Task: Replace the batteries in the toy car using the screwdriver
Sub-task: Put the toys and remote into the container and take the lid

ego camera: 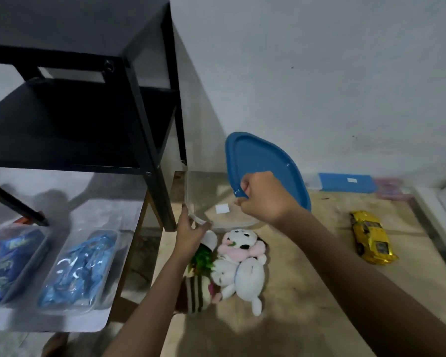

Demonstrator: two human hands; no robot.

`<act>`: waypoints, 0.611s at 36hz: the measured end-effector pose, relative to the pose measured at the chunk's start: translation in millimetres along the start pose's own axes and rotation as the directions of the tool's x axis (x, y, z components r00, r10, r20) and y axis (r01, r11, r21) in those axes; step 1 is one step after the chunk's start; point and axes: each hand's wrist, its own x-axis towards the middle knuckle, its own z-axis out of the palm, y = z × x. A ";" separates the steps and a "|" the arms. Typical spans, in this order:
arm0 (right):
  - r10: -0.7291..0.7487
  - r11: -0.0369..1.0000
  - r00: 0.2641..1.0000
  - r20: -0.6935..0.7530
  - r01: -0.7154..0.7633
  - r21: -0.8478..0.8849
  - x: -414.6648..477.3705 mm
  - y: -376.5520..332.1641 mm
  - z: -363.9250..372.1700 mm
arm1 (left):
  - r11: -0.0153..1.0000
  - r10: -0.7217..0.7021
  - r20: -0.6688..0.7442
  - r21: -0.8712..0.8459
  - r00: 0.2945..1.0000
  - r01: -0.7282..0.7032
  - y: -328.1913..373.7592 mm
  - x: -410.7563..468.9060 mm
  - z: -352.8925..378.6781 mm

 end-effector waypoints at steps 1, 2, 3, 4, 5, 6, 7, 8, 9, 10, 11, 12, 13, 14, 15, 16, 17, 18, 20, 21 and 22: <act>0.029 1.000 1.000 0.004 -0.029 -0.006 -6.1 9.9 -1.4 | 1.000 -0.010 -0.012 0.000 1.000 0.010 1.9 -1.5 1.6; 0.064 0.998 0.998 0.014 -0.064 -0.017 -12.1 20.5 -1.9 | 1.000 -0.022 -0.028 0.000 0.999 0.022 0.8 -1.0 2.7; 0.099 0.995 0.995 0.023 -0.098 -0.030 -17.9 32.2 -0.6 | 0.999 -0.033 -0.043 0.006 0.999 0.033 -0.5 -0.3 3.5; 0.130 0.991 0.991 0.028 -0.128 -0.041 -24.5 44.4 2.2 | 0.999 -0.037 -0.054 0.016 0.998 0.038 -0.4 -0.7 5.0; 0.154 0.987 0.988 0.031 -0.152 -0.052 -30.4 57.0 7.2 | 0.999 -0.033 -0.065 0.028 0.997 0.035 -1.4 -0.7 6.2; 0.171 0.984 0.985 0.032 -0.169 -0.064 -35.6 69.2 13.2 | 0.999 -0.025 -0.076 0.040 0.997 0.028 -2.3 0.0 7.4; 0.190 0.979 0.981 0.038 -0.187 -0.077 -40.8 81.3 20.4 | 0.999 -0.021 -0.084 0.048 0.996 0.025 -0.4 -1.9 9.5; 0.208 0.975 0.977 0.048 -0.204 -0.088 -46.0 92.3 27.5 | 0.999 -0.015 -0.091 0.047 0.996 0.019 1.3 -3.4 12.1; 0.231 0.970 0.971 0.064 -0.224 -0.097 -50.8 102.1 34.9 | 0.999 -0.010 -0.101 0.042 0.995 0.015 1.9 -4.4 14.4; 0.251 0.965 0.965 0.080 -0.242 -0.104 -55.0 111.4 42.5 | 0.999 -0.008 -0.112 0.039 0.994 0.012 2.8 -5.5 16.2; 0.266 0.960 0.959 0.093 -0.256 -0.115 -58.3 120.0 50.1 | 0.999 -0.007 -0.121 0.036 0.993 0.012 4.2 -6.8 18.1; 0.276 0.956 0.956 0.104 -0.262 -0.130 -61.2 127.5 57.5 | 0.999 -0.006 -0.132 0.036 0.991 0.011 2.9 -6.6 18.7; 0.284 0.952 0.952 0.112 -0.267 -0.148 -63.8 133.8 64.5 | 0.999 -0.004 -0.135 0.042 0.991 0.010 1.9 -6.9 19.4; 0.292 0.949 0.949 0.116 -0.272 -0.161 -65.6 139.0 70.7 | 0.999 -0.006 -0.141 0.046 0.990 0.012 1.5 -6.9 20.0; 0.298 0.946 0.947 0.117 -0.276 -0.170 -67.0 143.4 76.9 | 0.998 -0.012 -0.145 0.053 0.989 0.020 0.8 -6.7 20.2; 0.301 0.944 0.947 0.113 -0.279 -0.176 -68.5 146.6 82.3 | 0.998 -0.018 -0.148 0.059 0.989 0.027 -0.2 -6.1 20.1; 0.305 0.942 0.946 0.109 -0.283 -0.180 -69.9 149.2 87.0 | 0.997 -0.026 -0.149 0.067 0.988 0.037 -0.1 -6.1 20.2; 0.311 0.940 0.945 0.105 -0.289 -0.181 -71.0 151.6 91.0 | 0.996 -0.035 -0.153 0.072 0.988 0.047 -1.2 -5.3 20.3; 0.335 0.934 0.937 0.102 -0.315 -0.169 -72.1 156.5 97.2 | 0.994 -0.055 -0.158 0.080 0.986 0.069 -2.2 -4.2 19.8; 0.349 0.930 0.931 0.104 -0.332 -0.157 -71.9 159.0 99.7 | 0.993 -0.062 -0.156 0.087 0.986 0.076 -1.7 -4.6 19.6; 0.361 0.927 0.926 0.108 -0.343 -0.153 -71.5 161.1 101.5 | 0.993 -0.061 -0.151 0.094 0.987 0.076 -1.5 -4.9 19.1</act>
